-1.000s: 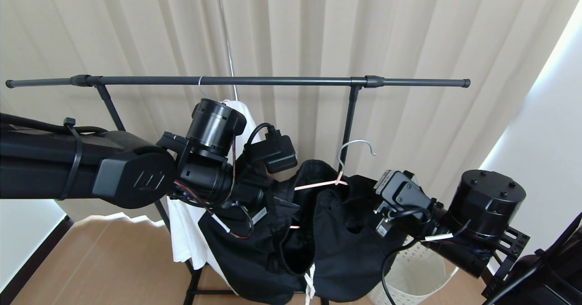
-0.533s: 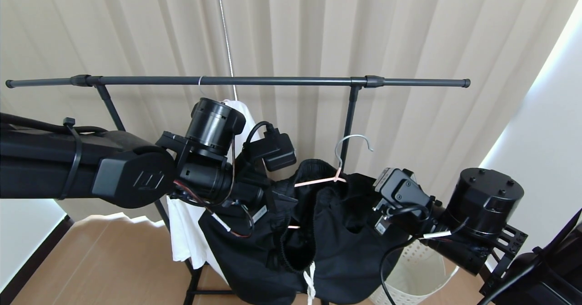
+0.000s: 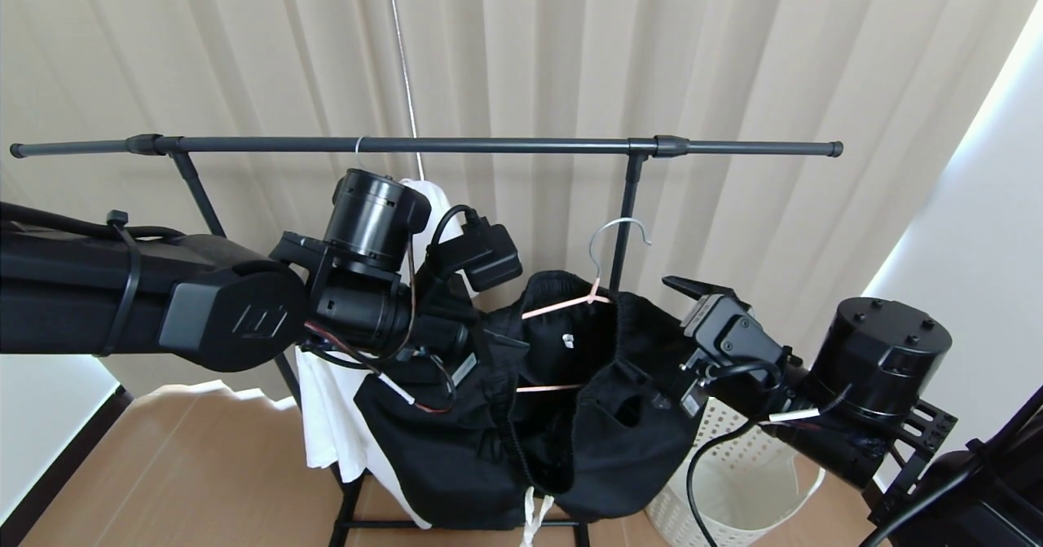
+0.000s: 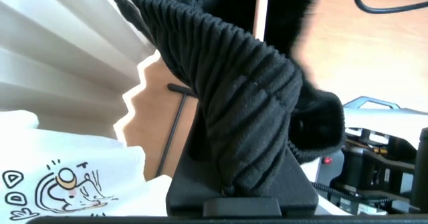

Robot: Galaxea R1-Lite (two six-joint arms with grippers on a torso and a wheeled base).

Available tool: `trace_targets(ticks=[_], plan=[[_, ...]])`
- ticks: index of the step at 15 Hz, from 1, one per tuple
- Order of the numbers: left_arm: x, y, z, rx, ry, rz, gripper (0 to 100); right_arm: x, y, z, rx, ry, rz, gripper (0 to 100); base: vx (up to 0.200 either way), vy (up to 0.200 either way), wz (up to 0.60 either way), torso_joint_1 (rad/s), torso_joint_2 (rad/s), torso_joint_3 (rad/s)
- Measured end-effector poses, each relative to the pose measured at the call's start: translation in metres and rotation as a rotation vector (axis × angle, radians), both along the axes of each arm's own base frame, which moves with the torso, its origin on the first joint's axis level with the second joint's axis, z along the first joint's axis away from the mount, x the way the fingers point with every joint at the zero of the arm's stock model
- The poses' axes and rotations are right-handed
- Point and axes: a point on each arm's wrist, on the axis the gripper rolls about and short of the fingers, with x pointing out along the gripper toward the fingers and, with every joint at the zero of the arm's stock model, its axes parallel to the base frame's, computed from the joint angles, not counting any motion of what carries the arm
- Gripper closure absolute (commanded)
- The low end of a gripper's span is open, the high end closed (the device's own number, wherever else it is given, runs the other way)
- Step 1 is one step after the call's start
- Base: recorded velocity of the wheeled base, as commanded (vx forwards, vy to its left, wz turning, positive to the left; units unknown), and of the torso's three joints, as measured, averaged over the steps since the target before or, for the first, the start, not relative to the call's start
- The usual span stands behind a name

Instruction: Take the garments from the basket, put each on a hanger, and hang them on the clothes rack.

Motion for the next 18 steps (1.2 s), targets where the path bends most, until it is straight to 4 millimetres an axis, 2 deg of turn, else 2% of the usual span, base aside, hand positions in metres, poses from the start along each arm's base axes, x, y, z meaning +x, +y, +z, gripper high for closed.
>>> trace_targets(ticks=[4, 8, 15, 18], plan=[[0.000, 0.008, 0.004, -0.035, -0.020, 0.033, 100, 0.003, -0.016, 0.003, 0.003, 0.018, 0.072, 0, 0.000, 0.000, 0.00, 0.000, 0.00, 0.000], [-0.009, 0.019, 0.005, -0.065, -0.070, 0.049, 100, 0.002, -0.042, 0.009, 0.016, 0.143, 0.207, 0, 0.000, 0.000, 0.00, 0.000, 0.00, 0.000], [-0.041, 0.041, 0.010, -0.096, -0.120, 0.063, 100, 0.019, -0.072, 0.027, 0.238, 0.303, 0.359, 0, 0.000, 0.000, 0.00, 0.000, 0.00, 0.000], [-0.053, 0.050, 0.013, -0.100, -0.129, 0.072, 100, 0.028, -0.081, 0.026, 0.260, 0.316, 0.345, 0, 0.000, 0.000, 0.00, 0.000, 0.00, 0.000]])
